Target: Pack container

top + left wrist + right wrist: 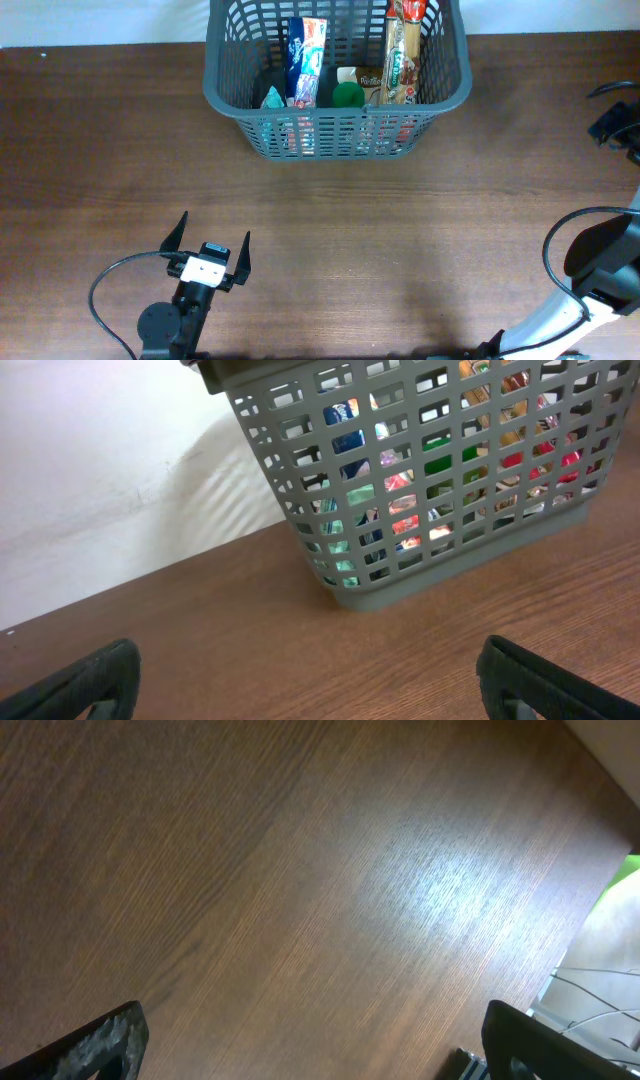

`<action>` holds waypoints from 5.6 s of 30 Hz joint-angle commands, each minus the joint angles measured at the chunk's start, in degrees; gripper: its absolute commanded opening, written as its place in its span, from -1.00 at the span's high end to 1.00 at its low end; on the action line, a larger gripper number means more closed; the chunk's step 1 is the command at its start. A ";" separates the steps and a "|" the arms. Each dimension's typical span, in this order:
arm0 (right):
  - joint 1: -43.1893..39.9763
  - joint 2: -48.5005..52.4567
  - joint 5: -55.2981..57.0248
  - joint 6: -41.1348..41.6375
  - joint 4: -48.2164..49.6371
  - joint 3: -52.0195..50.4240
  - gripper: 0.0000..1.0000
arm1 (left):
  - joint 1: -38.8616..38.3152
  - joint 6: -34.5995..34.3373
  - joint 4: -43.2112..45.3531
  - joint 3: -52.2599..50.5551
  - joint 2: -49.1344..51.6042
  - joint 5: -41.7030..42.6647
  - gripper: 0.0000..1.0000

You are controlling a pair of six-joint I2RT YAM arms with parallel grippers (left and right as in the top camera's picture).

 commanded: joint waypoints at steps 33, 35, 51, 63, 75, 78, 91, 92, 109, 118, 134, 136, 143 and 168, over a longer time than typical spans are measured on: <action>-0.26 0.15 0.11 0.90 0.13 -0.37 -0.98 | 0.31 -0.79 -0.11 -0.48 -0.22 -3.63 -0.98; -0.26 0.15 0.11 0.90 0.11 -0.37 -0.98 | 0.31 -0.79 -0.11 -0.48 -0.22 -3.61 -0.99; -0.26 0.15 0.11 0.90 0.13 -0.37 -0.98 | 0.31 -0.79 -0.11 -0.48 -0.22 -3.61 -0.99; -0.26 0.15 0.35 0.44 0.13 -0.42 -0.98 | 0.31 -0.79 -0.11 -0.48 -0.22 -3.63 -0.99; 1.16 -4.83 0.52 0.44 20.00 -0.42 -0.98 | 0.31 -0.79 -0.11 -0.48 -0.22 -3.63 -0.99; 2.51 -7.74 0.55 0.42 25.90 -0.42 -0.98 | 0.31 -0.79 -0.11 -0.48 -0.22 -3.63 -0.99; 12.17 -23.45 0.55 -0.66 50.84 -13.27 -0.98 | 0.31 -0.79 -0.11 -0.48 -0.22 -3.63 -0.99; 12.94 -24.87 0.55 -1.36 53.35 -15.45 -0.98 | 0.31 -0.79 -0.11 -0.48 -0.22 -3.63 -0.99; 18.93 -54.93 -5.86 -7.15 88.52 -54.90 -0.98 | 0.31 -0.79 -0.11 -0.48 -0.22 -3.63 -0.99; 18.93 -73.83 -9.84 -7.13 97.48 -73.11 -0.98 | 0.31 -0.79 -0.11 -0.48 -0.22 -3.63 -0.99; 18.95 -99.23 -11.67 -7.10 98.03 -95.60 -0.98 | 0.31 -0.79 -0.11 -0.48 -0.22 -3.63 -0.99; 19.06 -101.48 -11.76 -7.04 98.03 -97.39 -0.98 | 0.31 -0.79 -0.11 -0.48 -0.22 -3.63 -0.99; 22.69 -107.43 -11.72 -11.93 98.01 -101.35 -0.98 | 0.31 -0.79 -0.11 -0.48 -0.22 -3.63 -0.99; 31.19 -115.43 -15.76 -25.35 98.03 -111.84 -0.98 | 0.31 -0.79 -0.11 -0.48 -0.22 -3.63 -0.99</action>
